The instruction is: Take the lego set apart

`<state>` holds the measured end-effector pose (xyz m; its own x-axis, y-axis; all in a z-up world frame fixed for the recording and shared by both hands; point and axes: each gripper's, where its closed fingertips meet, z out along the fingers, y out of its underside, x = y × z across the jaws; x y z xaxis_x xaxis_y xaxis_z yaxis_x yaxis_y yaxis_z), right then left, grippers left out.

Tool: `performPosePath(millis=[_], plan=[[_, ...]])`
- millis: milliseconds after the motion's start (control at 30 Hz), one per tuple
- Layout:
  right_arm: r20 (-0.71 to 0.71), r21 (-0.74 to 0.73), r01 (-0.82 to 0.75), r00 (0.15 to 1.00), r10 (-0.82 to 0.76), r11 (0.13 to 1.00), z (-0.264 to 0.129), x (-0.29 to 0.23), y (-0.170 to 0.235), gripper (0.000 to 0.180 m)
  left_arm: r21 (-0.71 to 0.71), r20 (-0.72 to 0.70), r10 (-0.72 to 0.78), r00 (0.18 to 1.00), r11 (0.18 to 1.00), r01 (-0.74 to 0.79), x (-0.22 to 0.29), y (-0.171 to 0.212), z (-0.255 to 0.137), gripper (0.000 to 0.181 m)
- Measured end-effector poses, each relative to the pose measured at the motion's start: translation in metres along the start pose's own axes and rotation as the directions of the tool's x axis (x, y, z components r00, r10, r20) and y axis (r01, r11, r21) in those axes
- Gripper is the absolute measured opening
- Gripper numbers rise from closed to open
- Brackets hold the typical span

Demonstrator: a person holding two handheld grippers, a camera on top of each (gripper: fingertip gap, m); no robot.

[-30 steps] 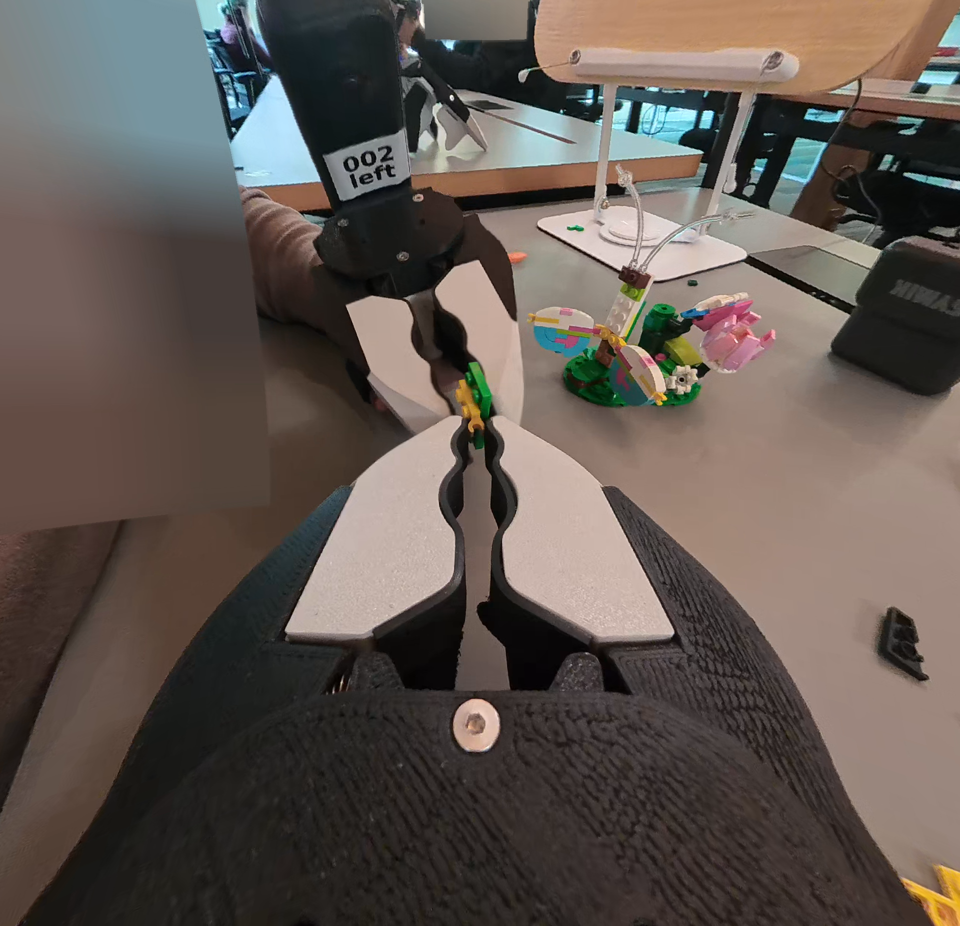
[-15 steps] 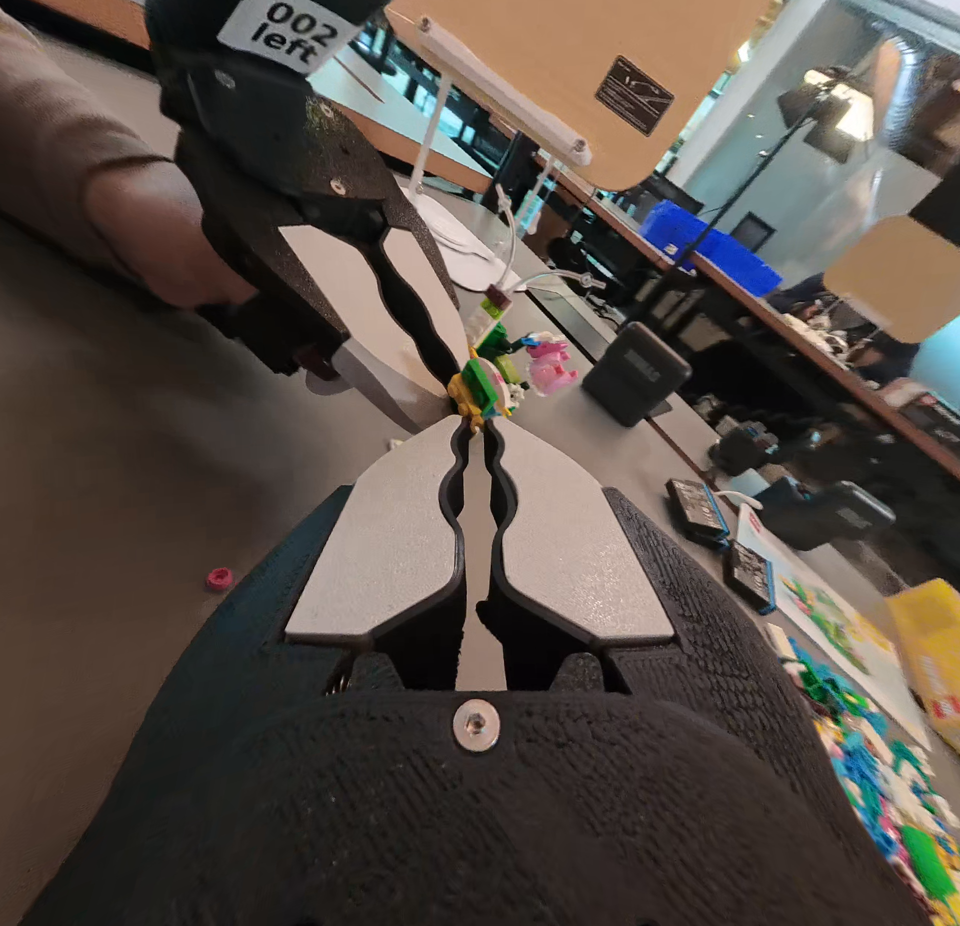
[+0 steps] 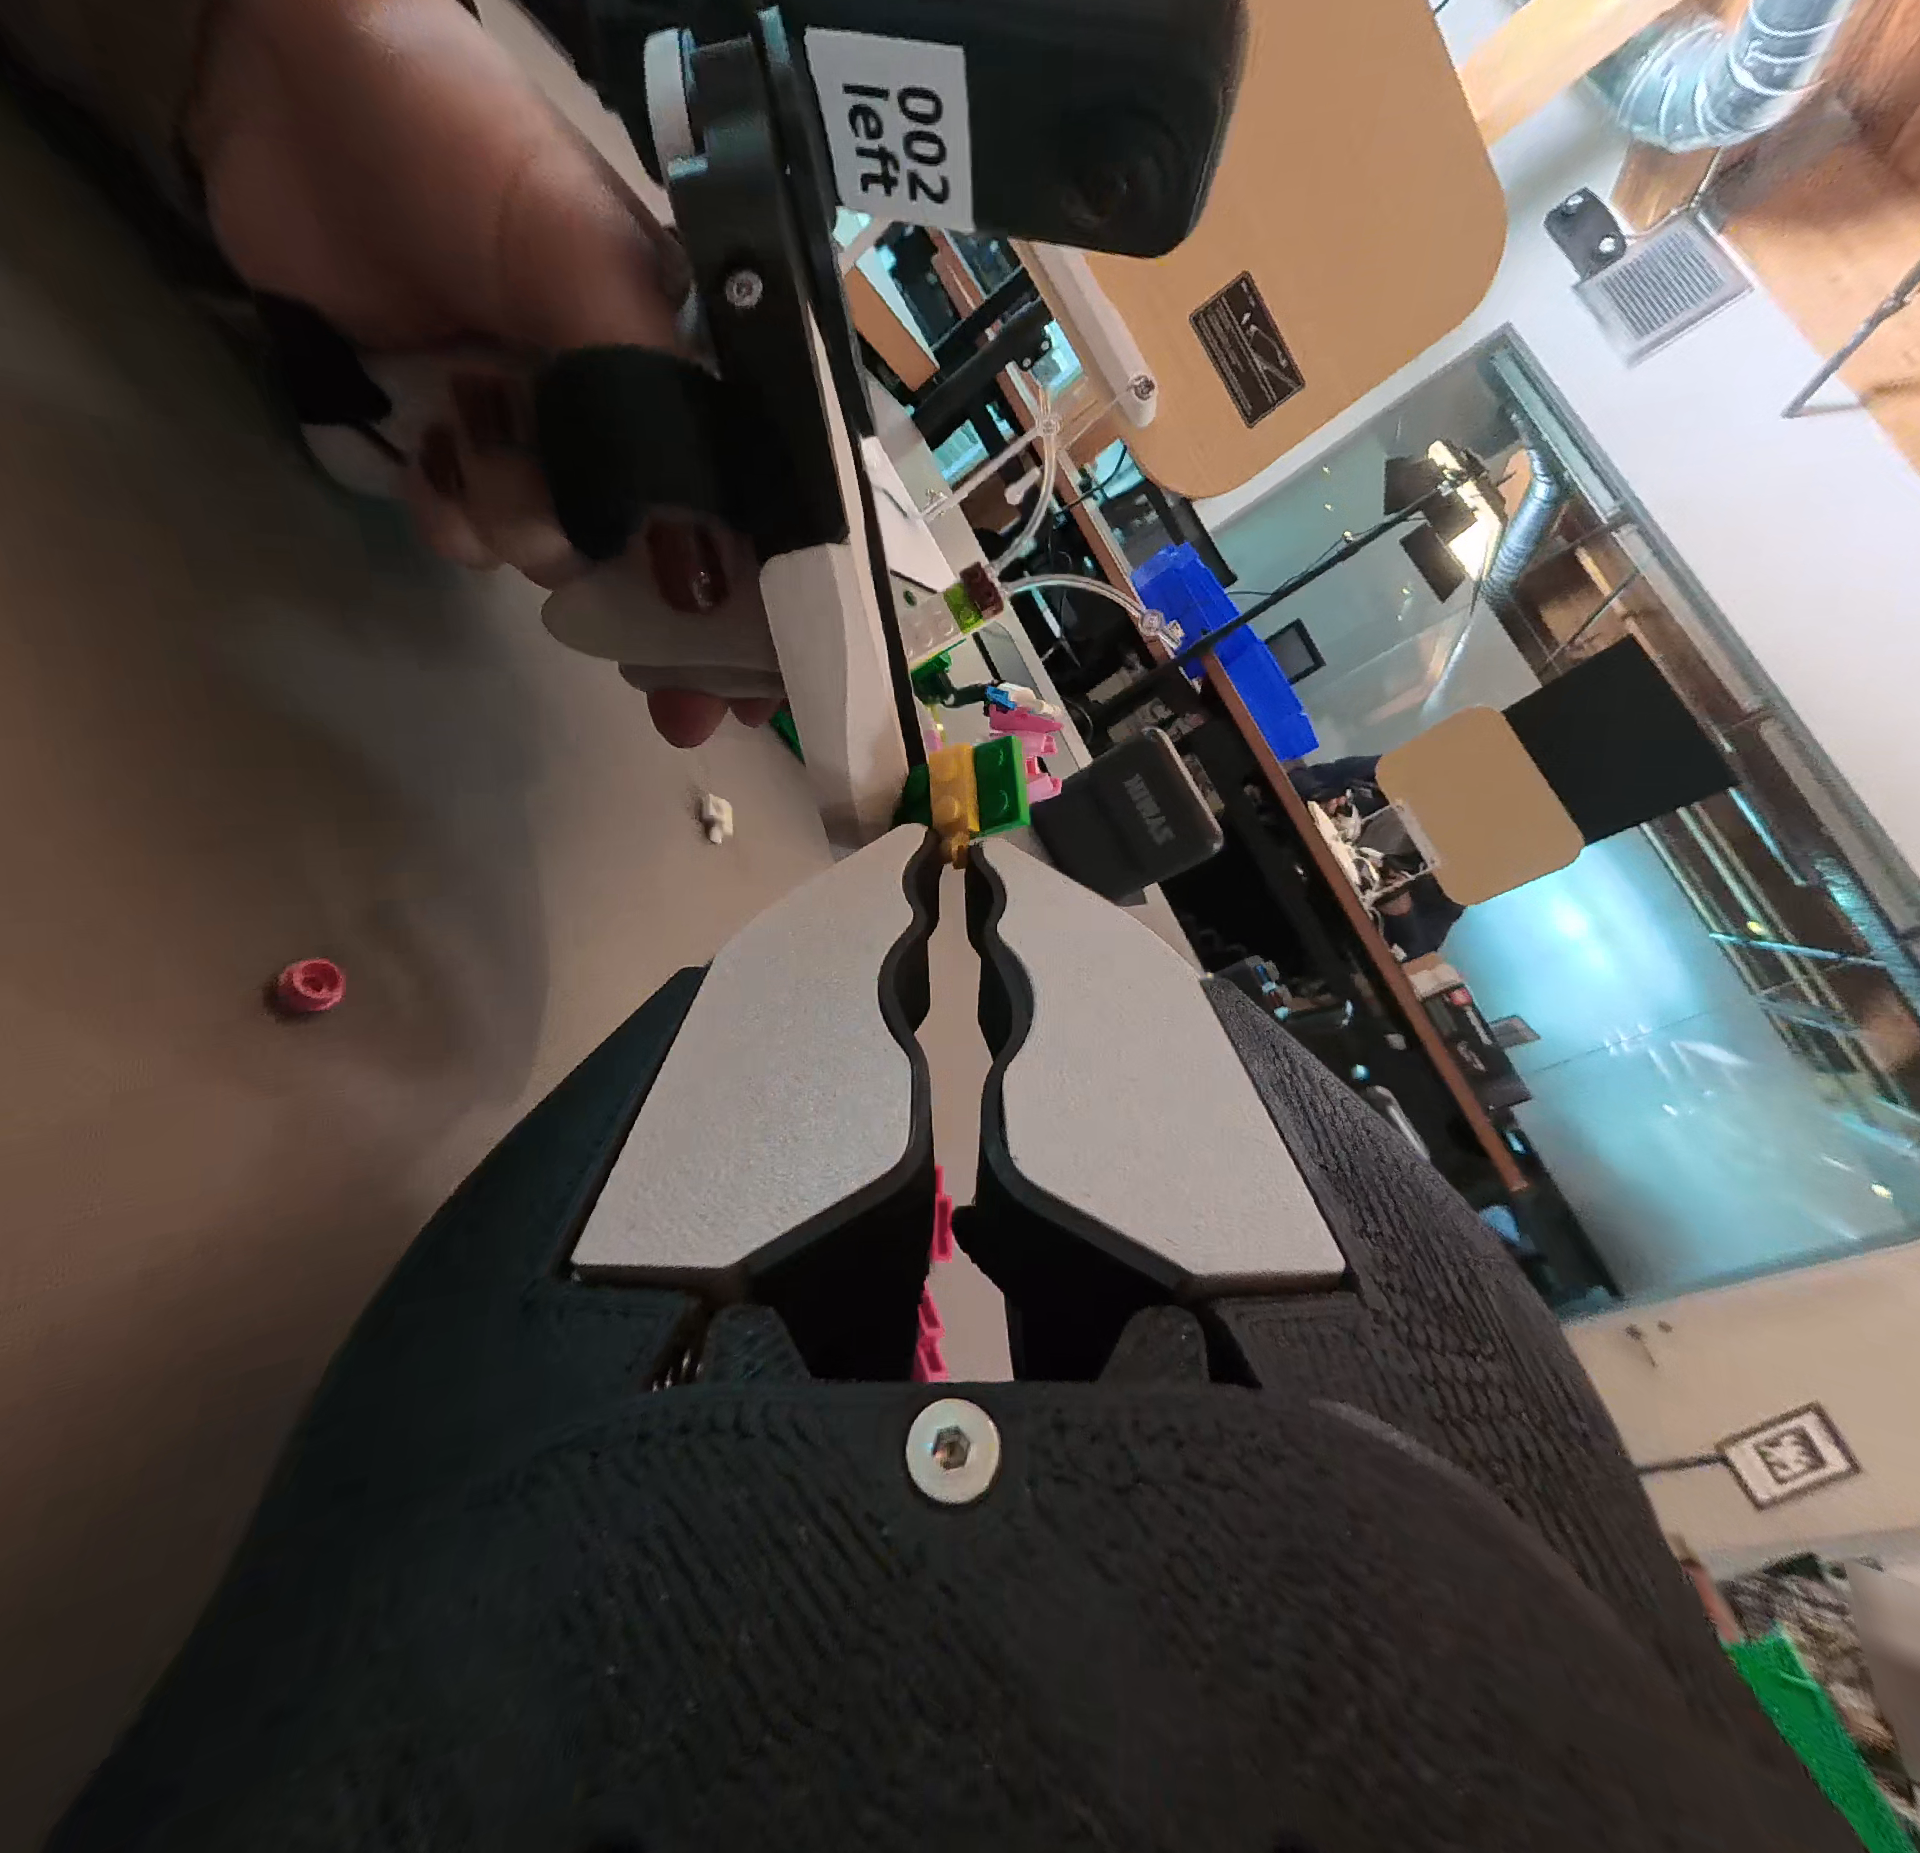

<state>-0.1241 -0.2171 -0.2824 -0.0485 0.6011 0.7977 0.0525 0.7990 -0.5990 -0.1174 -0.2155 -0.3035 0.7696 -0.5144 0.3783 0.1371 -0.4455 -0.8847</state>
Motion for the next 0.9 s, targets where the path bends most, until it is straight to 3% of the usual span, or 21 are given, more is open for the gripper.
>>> performPosePath(millis=[133, 233, 300, 400, 567, 667, 767, 833, 900], plan=[[0.017, 0.049, -0.048, 0.999, 0.048, 0.998, -0.003, 0.001, -0.003, 0.003, 0.001, 0.007, 0.053, 0.999, 0.999, -0.053, 0.003, -0.001, 0.0, 0.005], [0.133, 0.091, -0.325, 0.941, 0.312, 0.941, -0.005, 0.003, -0.007, 0.003, 0.015, 0.022, 0.137, 0.99, 0.99, -0.137, 0.008, -0.005, -0.001, 0.005], [0.187, 0.11, -0.425, 0.897, 0.401, 0.899, -0.007, 0.006, -0.011, 0.003, 0.032, 0.021, 0.148, 0.989, 0.988, -0.149, 0.01, -0.008, -0.001, 0.005], [0.177, 0.124, -0.368, 0.922, 0.344, 0.922, -0.008, 0.004, -0.011, 0.003, 0.045, 0.004, 0.1, 0.995, 0.994, -0.1, 0.01, -0.007, -0.001, 0.005], [-0.004, 0.077, 0.04, 0.999, -0.04, 0.996, -0.006, 0.002, -0.007, 0.002, 0.043, -0.061, -0.062, 0.996, 0.997, 0.065, 0.008, -0.003, 0.0, 0.005], [-0.034, 0.072, 0.105, 0.994, -0.103, 0.992, -0.007, 0.002, -0.007, 0.002, 0.045, -0.083, -0.097, 0.992, 0.994, 0.101, 0.009, -0.004, 0.0, 0.005], [0.106, 0.12, -0.207, 0.975, 0.195, 0.971, -0.008, 0.003, -0.01, 0.003, 0.049, -0.093, -0.062, 0.994, 0.997, 0.067, 0.012, -0.004, -0.001, 0.005], [0.265, 0.15, -0.497, 0.853, 0.449, 0.855, -0.012, 0.006, -0.017, 0.003, 0.074, -0.124, 0.001, 0.992, 0.997, 0.008, 0.02, -0.009, -0.002, 0.005], [0.407, 0.136, -0.698, 0.686, 0.603, 0.703, -0.016, 0.009, -0.023, 0.003, 0.09, -0.144, 0.058, 0.988, 0.995, -0.046, 0.028, -0.012, -0.002, 0.005]])
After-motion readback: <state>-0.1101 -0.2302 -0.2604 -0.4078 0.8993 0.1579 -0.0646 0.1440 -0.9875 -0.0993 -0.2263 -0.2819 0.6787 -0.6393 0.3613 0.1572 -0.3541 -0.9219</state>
